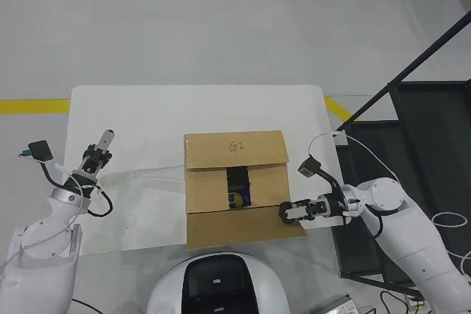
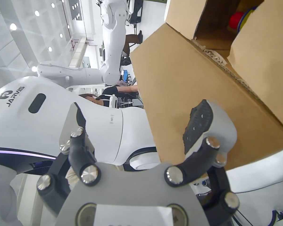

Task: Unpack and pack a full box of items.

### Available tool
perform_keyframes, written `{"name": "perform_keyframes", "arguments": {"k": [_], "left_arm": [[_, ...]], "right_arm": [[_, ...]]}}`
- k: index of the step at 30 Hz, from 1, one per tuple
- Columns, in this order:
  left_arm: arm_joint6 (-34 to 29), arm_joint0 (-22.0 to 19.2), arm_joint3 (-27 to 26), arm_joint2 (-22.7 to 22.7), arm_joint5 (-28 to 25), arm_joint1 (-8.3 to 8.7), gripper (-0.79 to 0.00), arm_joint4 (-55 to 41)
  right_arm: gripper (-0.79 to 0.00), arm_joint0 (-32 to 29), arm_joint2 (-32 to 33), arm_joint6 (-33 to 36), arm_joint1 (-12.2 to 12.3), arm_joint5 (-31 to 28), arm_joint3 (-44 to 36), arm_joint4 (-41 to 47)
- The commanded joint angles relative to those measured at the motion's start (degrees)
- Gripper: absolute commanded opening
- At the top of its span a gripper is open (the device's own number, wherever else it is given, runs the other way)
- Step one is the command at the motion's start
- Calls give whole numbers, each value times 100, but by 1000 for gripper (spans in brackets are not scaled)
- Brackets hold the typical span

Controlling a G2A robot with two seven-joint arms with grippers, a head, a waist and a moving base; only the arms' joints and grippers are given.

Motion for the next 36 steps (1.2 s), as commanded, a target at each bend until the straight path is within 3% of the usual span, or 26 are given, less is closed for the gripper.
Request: {"name": "perform_keyframes", "arguments": {"k": [1,18,30,36], "left_arm": [[0,0,0,0,0,0,0,0],[0,0,0,0,0,0,0,0],[0,0,0,0,0,0,0,0],[0,0,0,0,0,0,0,0]], "right_arm": [[0,8,-112,-63,36,-63,53,-170],[0,378,-1014,-543,108,-540,782,-1014],[0,499,-1125,-602,77,-536,956,-977],[0,623,-1086,-1042,34,-413,1129,-810]]}}
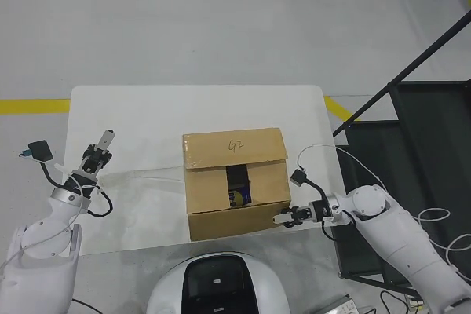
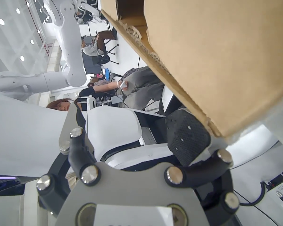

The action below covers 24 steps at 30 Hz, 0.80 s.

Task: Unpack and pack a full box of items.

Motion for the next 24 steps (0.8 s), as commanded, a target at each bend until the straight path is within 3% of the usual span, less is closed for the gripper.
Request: {"name": "perform_keyframes", "arguments": {"k": [1,9,15,24], "left_arm": [[0,0,0,0,0,0,0,0],[0,0,0,0,0,0,0,0],[0,0,0,0,0,0,0,0],[0,0,0,0,0,0,0,0]], "right_arm": [[0,49,23,-81,-11,24,64,78],[0,56,256,129,24,-139,233,290],[0,-304,885,351,174,-209,103,1035],[0,-341,1559,17,171,-277,807,2584]]}}
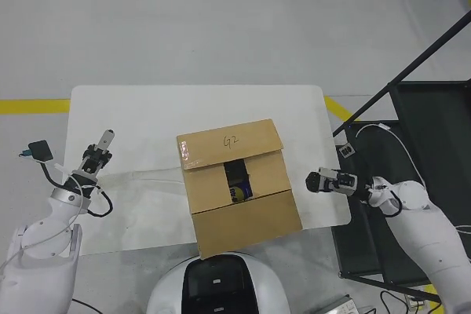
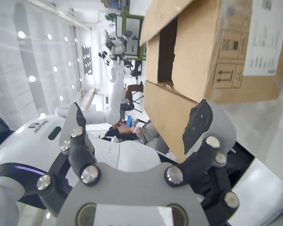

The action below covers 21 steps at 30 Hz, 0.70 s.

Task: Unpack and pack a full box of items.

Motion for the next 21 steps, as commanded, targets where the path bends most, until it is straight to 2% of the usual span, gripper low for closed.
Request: {"name": "perform_keyframes", "arguments": {"k": [1,4,8,16,21], "left_arm": [[0,0,0,0,0,0,0,0],[-37,4,-59,43,-42,0,0,30],[-718,2,-324,376,-372,12,0,-62],[-2001,-186,-382,889,-682,46,0,-638],[-2295,-405,-215,1279,-640,31,0,-906]], "right_arm": [[0,38,63,-40,-25,14,163,367],[0,96,122,-89,-70,33,395,772],[0,180,117,-170,-141,112,637,1183],[0,180,117,-170,-141,112,637,1183],[0,180,117,-170,-141,112,637,1183]]}}
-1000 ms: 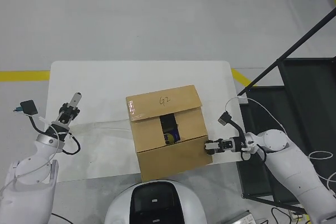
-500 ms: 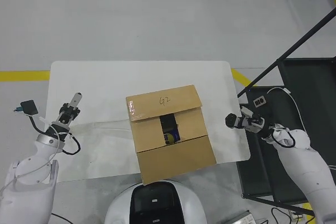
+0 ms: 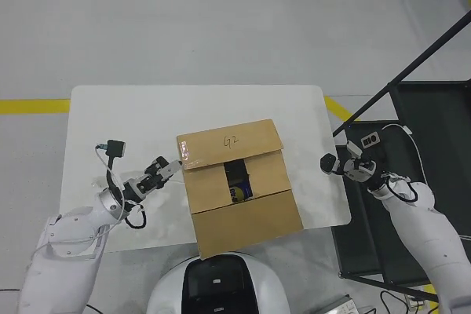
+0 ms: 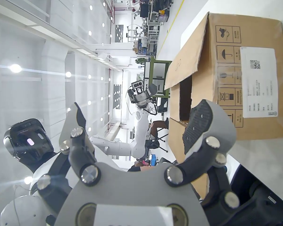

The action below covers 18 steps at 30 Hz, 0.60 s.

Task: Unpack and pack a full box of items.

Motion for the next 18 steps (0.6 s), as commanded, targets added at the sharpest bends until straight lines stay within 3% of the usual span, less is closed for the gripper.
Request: {"name": "perform_keyframes", "arguments": {"k": [1,18], "left_arm": [[-14,-110,51,149,52,-13,0,-143],[-81,-62,-33,241,112,-8,0,-105]], "right_arm": [[0,0,0,0,0,0,0,0],[0,0,0,0,0,0,0,0]]}}
